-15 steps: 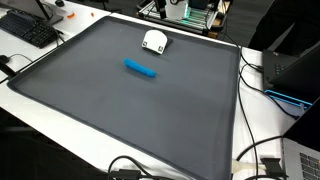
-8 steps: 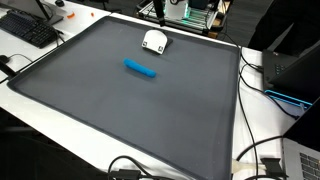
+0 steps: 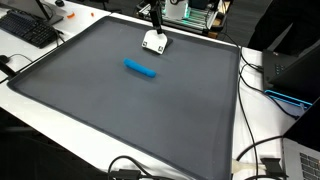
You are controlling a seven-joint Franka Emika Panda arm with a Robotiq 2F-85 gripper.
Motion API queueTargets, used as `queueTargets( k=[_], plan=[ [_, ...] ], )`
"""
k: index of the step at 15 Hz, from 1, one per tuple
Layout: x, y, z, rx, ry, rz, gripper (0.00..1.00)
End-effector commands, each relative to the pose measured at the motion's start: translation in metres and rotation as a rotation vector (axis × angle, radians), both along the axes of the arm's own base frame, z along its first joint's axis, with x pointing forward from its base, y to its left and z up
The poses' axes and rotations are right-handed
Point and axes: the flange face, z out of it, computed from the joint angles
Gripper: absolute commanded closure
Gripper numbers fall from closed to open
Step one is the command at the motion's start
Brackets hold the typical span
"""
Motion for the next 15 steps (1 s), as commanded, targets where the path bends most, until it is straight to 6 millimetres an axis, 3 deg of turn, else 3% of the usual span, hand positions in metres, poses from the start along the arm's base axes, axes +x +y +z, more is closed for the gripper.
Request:
queueTargets(
  k=[1,9,15],
  plan=[
    [-0.004,-0.008,-0.016,0.001,0.015,-0.071,0.00],
    [-0.002,-0.008,-0.037,-0.010,-0.006,-0.141,0.00],
    [0.001,-0.005,-0.041,-0.013,-0.031,-0.207,0.00]
  ],
)
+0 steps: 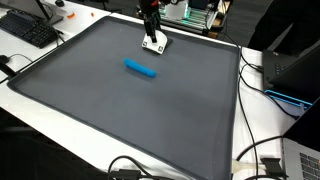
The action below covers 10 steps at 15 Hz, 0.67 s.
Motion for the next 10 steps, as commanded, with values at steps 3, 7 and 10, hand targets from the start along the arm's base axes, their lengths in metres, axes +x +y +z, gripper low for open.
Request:
queueTargets(
  k=[3,7,10],
  plan=[
    [-0.0028,0.0029,-0.0045,-0.002,-0.033,-0.070,0.09],
    [-0.0027,0.0038,-0.0041,-0.018,-0.052,-0.089,0.43],
    [-0.0039,0.0040,-0.0041,-0.021,-0.062,-0.101,0.67]
  ],
)
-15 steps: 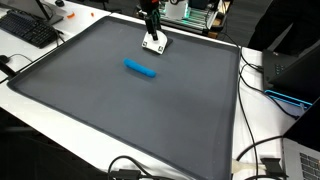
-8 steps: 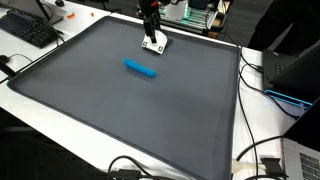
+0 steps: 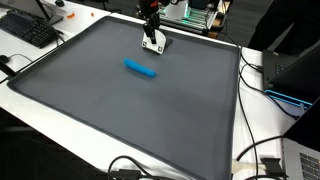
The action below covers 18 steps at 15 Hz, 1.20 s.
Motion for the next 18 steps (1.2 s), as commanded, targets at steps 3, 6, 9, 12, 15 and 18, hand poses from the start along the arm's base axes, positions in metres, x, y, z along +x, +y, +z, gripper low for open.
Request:
queueTargets(
  k=[3,6,9,12,15,18],
  plan=[
    [-0.005,0.004,0.000,0.011,-0.017,-0.053,0.89],
    [-0.003,0.005,0.003,0.030,-0.022,-0.076,1.00],
    [0.000,0.007,0.006,0.026,-0.028,-0.077,0.99],
    [0.004,0.010,0.015,0.025,-0.048,-0.062,0.99],
    [0.011,0.013,0.028,0.011,-0.068,-0.007,0.99],
    [0.019,0.018,0.043,0.004,-0.091,0.059,0.99]
  ],
)
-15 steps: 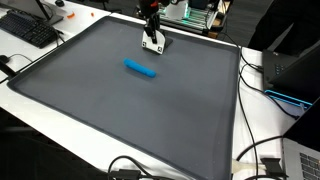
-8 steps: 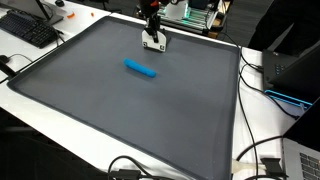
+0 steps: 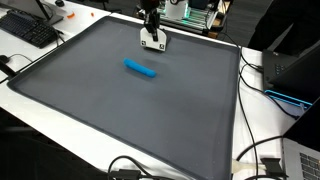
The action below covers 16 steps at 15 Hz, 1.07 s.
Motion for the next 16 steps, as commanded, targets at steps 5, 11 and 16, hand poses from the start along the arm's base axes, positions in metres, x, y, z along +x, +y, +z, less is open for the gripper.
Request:
queueTargets(
  k=[5,11,16],
  plan=[
    [0.021,0.014,0.046,-0.003,-0.049,0.273,0.99],
    [0.053,0.032,0.074,0.016,-0.038,0.594,0.99],
    [0.077,0.053,0.082,0.011,0.010,0.849,0.99]
  ],
)
